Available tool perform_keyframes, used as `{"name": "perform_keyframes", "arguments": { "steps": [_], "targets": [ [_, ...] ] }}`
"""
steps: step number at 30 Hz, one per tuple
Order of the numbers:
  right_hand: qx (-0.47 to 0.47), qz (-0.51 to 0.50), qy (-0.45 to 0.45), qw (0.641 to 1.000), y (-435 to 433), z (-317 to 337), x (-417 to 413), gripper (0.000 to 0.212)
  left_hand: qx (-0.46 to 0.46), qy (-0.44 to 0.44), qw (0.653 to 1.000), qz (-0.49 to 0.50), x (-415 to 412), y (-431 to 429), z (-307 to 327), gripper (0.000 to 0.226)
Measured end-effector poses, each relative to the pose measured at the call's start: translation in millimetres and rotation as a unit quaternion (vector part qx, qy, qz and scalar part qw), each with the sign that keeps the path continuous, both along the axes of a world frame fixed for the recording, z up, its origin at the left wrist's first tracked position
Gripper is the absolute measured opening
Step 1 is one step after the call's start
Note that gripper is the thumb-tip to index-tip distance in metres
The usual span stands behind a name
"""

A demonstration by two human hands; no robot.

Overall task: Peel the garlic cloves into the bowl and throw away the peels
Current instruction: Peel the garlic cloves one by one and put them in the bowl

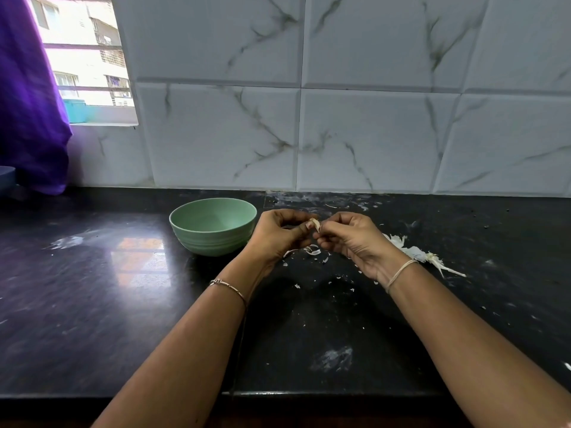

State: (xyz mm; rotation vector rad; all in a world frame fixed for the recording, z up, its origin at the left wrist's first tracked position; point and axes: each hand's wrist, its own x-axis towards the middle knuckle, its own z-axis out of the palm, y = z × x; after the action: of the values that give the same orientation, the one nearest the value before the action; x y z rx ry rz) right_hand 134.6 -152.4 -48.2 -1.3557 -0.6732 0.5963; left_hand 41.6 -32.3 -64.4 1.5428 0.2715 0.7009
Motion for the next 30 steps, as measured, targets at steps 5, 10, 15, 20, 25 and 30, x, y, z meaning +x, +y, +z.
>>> {"name": "perform_keyframes", "arguments": {
  "steps": [5, 10, 15, 20, 25, 30],
  "targets": [
    [0.010, 0.028, 0.063, 0.998, -0.1, 1.5, 1.3, 0.007, 0.053, 0.003, 0.998, 0.018, 2.1, 2.1, -1.3, 0.013],
    [0.016, 0.028, 0.078, 0.996, 0.2, 0.4, 2.4, 0.015, 0.119, 0.012, 0.992, 0.040, 5.8, 4.6, -3.0, 0.015],
    [0.032, 0.046, 0.098, 0.994, -0.6, 0.9, 2.6, 0.016, 0.128, 0.012, 0.991, 0.046, 7.1, 7.4, -4.0, 0.014],
    [0.032, 0.052, 0.100, 0.993, -2.1, 2.1, 1.8, 0.018, 0.124, 0.002, 0.991, 0.049, 6.9, 8.3, -5.0, 0.012],
    [0.034, 0.054, 0.111, 0.992, -2.8, 2.9, 2.7, 0.011, 0.124, -0.005, 0.991, 0.055, 6.7, 7.3, -4.1, 0.014],
    [0.025, 0.042, 0.101, 0.994, -0.9, 2.7, 1.6, 0.009, 0.155, 0.009, 0.986, 0.056, 8.1, 7.7, -4.3, 0.013]
  ]
}}
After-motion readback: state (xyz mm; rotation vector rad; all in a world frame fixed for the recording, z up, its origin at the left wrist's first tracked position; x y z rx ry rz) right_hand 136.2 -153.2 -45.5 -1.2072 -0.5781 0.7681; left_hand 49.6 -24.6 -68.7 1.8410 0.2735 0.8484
